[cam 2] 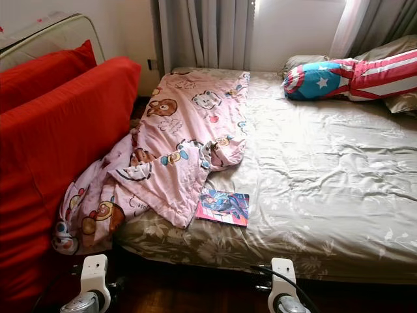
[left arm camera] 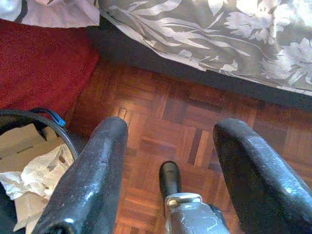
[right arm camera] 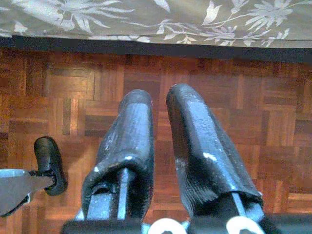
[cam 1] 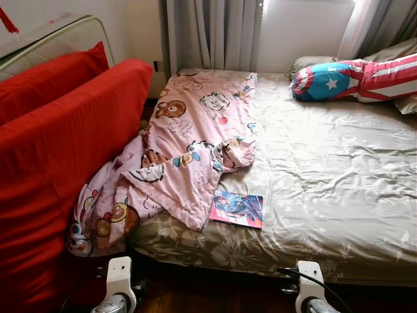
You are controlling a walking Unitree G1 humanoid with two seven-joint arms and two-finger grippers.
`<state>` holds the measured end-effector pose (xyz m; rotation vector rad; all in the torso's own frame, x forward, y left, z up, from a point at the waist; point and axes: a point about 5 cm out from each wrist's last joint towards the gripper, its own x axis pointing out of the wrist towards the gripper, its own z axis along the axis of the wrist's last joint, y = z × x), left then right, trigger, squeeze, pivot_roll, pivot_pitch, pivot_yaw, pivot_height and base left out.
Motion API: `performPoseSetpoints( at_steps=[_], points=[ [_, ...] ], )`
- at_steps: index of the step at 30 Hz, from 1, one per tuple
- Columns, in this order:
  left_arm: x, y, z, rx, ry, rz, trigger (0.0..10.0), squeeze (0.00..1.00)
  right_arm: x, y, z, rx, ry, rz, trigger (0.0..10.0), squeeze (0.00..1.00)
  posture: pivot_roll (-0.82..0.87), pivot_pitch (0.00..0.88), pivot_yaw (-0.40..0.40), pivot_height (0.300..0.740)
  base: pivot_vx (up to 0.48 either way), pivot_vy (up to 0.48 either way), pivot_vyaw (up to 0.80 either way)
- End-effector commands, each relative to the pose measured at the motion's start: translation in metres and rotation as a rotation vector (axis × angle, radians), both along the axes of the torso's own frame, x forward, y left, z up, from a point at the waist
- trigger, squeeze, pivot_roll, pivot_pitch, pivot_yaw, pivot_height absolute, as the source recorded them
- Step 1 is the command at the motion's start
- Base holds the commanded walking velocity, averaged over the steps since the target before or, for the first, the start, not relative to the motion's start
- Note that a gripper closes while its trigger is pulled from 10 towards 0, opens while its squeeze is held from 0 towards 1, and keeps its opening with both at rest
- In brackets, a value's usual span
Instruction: Clean up the room
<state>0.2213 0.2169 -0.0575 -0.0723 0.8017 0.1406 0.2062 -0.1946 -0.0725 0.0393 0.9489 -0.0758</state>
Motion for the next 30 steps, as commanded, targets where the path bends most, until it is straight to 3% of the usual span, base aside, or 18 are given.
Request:
performPoseSetpoints(
  at_steps=[1,6,12,21,30],
  points=[
    [-0.006,0.001,-0.004,-0.003,0.034,-0.004,10.0,0.00,-0.001,-0.001,0.000,0.002,0.003,-0.004,10.0,0.00,-0.04,0.000,0.012,0.740,0.000,0.000,0.00],
    [-0.010,0.001,-0.006,-0.007,0.040,-0.016,10.0,0.00,-0.004,-0.001,-0.002,-0.001,0.012,0.017,10.0,0.00,-0.03,0.000,0.002,0.740,0.000,0.000,0.00],
    [-0.017,0.002,-0.009,-0.011,0.035,0.004,10.0,0.00,-0.010,-0.001,-0.005,-0.003,0.033,0.044,10.0,0.00,0.01,0.000,-0.028,0.740,0.000,0.000,0.80],
    [-0.025,0.004,-0.013,-0.013,0.055,-0.006,10.0,0.00,-0.017,-0.002,-0.008,0.005,0.026,0.041,10.0,0.00,-0.03,0.000,-0.007,0.740,0.000,0.000,0.00],
    [-0.024,0.004,-0.012,-0.013,0.041,-0.007,10.0,0.00,-0.017,-0.002,-0.008,-0.001,0.049,0.062,10.0,0.00,-0.02,0.000,0.000,0.740,0.000,0.000,0.00]
  ],
)
